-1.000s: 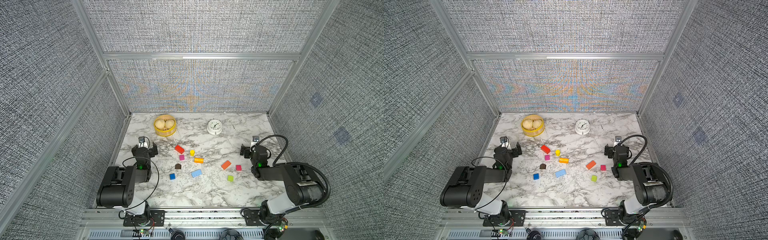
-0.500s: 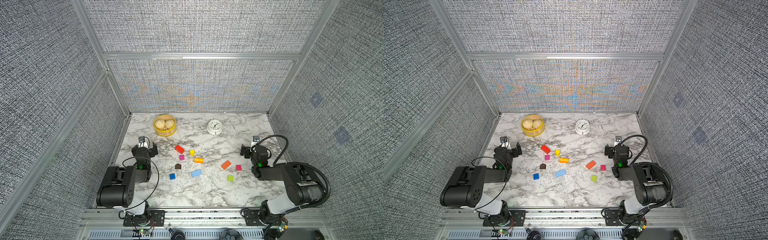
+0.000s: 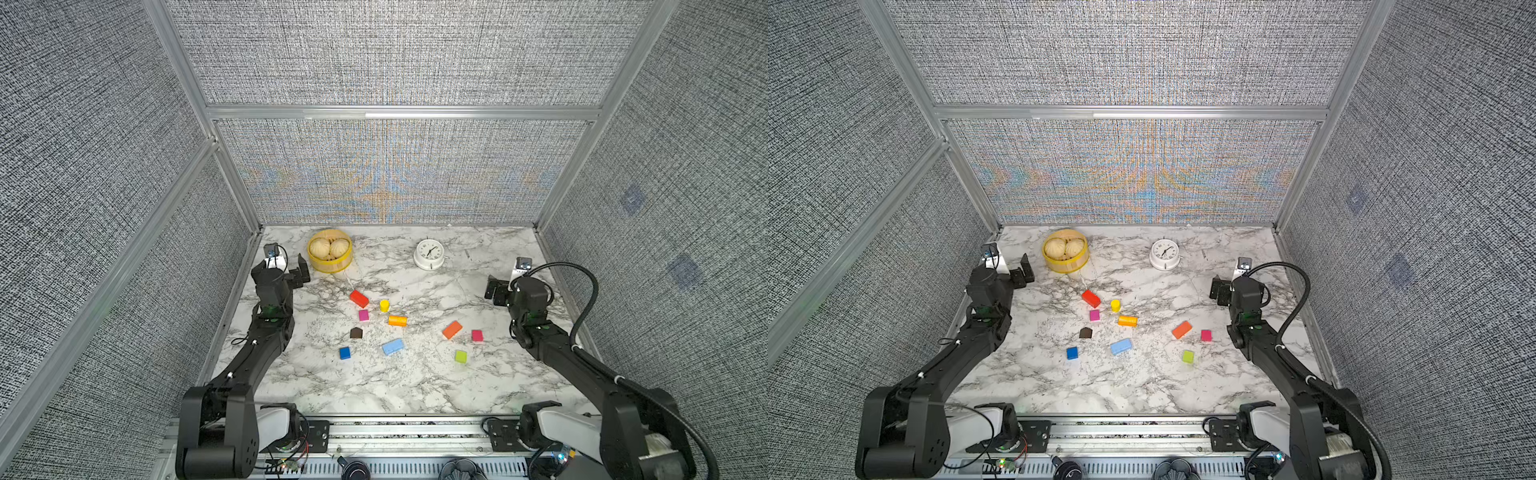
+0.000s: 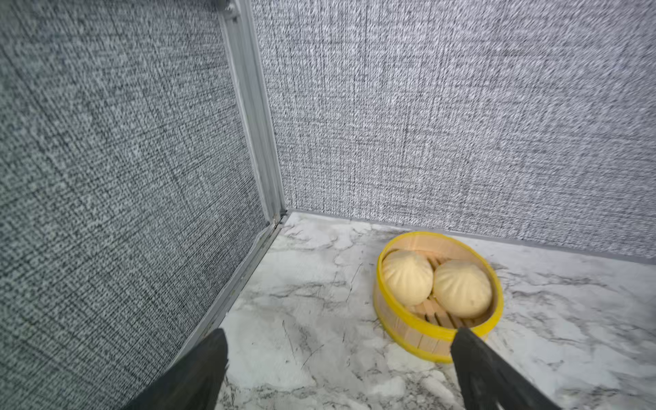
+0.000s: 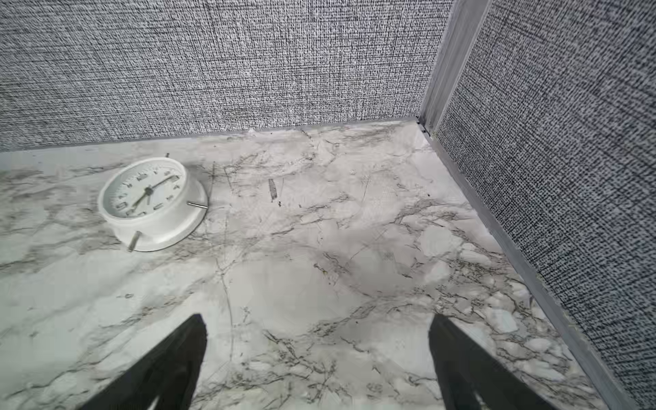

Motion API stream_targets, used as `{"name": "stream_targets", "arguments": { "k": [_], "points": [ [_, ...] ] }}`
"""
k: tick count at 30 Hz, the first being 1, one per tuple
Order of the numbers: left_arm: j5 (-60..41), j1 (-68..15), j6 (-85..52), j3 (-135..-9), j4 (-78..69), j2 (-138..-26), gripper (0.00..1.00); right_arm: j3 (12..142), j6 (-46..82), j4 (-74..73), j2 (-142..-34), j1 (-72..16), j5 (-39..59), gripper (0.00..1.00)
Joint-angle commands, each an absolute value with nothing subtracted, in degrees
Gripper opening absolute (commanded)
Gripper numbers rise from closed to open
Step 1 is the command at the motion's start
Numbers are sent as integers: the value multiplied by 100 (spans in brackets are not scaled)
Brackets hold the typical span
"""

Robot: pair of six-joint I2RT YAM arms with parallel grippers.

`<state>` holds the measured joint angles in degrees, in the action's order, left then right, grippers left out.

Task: Build the wood block tower
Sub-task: 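Raise both arms from rest toward the scattered blocks, then lower the right gripper over the orange Supermarket block and close on it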

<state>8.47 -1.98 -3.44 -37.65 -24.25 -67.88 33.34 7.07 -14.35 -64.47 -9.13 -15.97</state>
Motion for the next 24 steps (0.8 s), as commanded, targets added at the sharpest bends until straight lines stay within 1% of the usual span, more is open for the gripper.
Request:
{"name": "stream_targets", "arguments": {
  "k": [1,3,8,11,13,16,20,24],
  "points": [
    [-187,-227,-442,-4419,-529,-6614,99,3783,1033,99,-6162,-1004,-1590,99],
    [-121,-485,-424,-4878,252,-6568,99,4077,1133,785,-5959,-1101,-1302,99],
    [173,-1381,-621,-5476,1548,-6512,99,4425,1417,2025,-5436,-1451,-1005,98],
    [286,-1811,-882,-5668,2077,-6472,99,4522,1591,2459,-5172,-1592,-757,94],
    [359,-2004,-1023,-5793,2441,-6510,96,4578,1668,2661,-5090,-1710,-621,90],
    [396,-2265,-1136,-6005,2931,-6691,94,4687,1705,2903,-5152,-1884,-480,86],
    [506,-2613,-1280,-6113,3263,-7056,93,4783,1708,2987,-5469,-2064,-280,86],
    [624,-2917,-1491,-5984,3125,-7469,93,4807,1763,2838,-5871,-2229,-64,87]
  ]
}}
